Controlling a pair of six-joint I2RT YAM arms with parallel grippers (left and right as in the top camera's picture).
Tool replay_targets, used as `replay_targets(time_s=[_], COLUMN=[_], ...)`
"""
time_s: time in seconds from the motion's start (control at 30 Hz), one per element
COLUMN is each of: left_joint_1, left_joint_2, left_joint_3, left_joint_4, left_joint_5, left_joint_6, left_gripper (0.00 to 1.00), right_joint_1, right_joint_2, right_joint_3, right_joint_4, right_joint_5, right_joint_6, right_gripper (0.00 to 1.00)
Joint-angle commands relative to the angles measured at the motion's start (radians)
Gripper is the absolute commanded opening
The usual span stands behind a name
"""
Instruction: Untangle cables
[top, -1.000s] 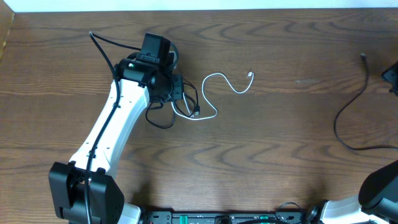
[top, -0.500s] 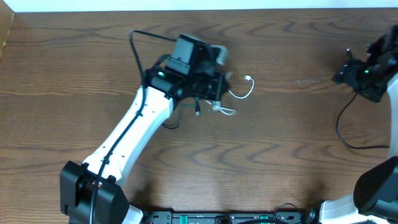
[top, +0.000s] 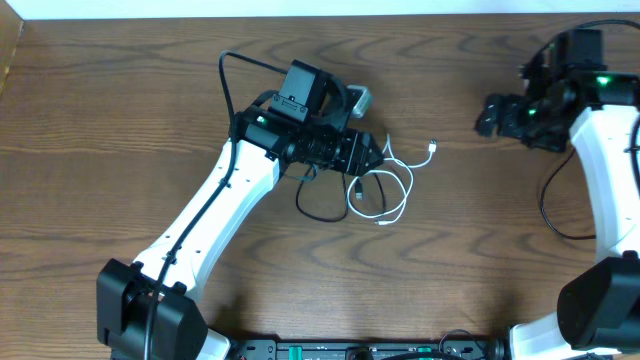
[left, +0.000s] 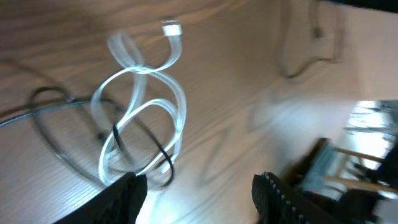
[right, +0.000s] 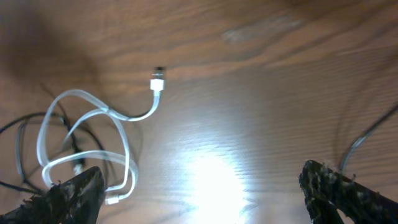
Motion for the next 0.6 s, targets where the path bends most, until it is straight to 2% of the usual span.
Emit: replay_targets(time_s=[0.0, 0.2, 0.43, 0.57], left_joint_1=[0.023, 0.072, 0.114, 0.113], left_joint_2=[0.004, 0.004, 0.004, 0.004], left_joint_3=[0.007, 0.007, 0.006, 0.006], left_joint_4=[-0.052, -0.153, -0.224, -0.237], left_joint_5=[-0.208, -0.353, -0.357, -0.356], left_joint_6=[0.011, 0.011, 0.011, 0.011], left_gripper=[0.60, 0.59, 0.59, 0.59], right_joint_1=[0.060, 0.181, 0.329, 0.403], right_joint_2=[0.002, 0.002, 0.002, 0.002], right_joint_3=[0.010, -0.025, -0.137, -0.219], right_joint_4=[-0.023, -0.027, 0.093, 0.198], right_joint_5=[-0.006, -0.006, -0.006, -0.006], right_joint_6=[-0.017, -0.017, -0.008, 0.108], right_gripper=[0.98, 0.99, 0.97, 0.93])
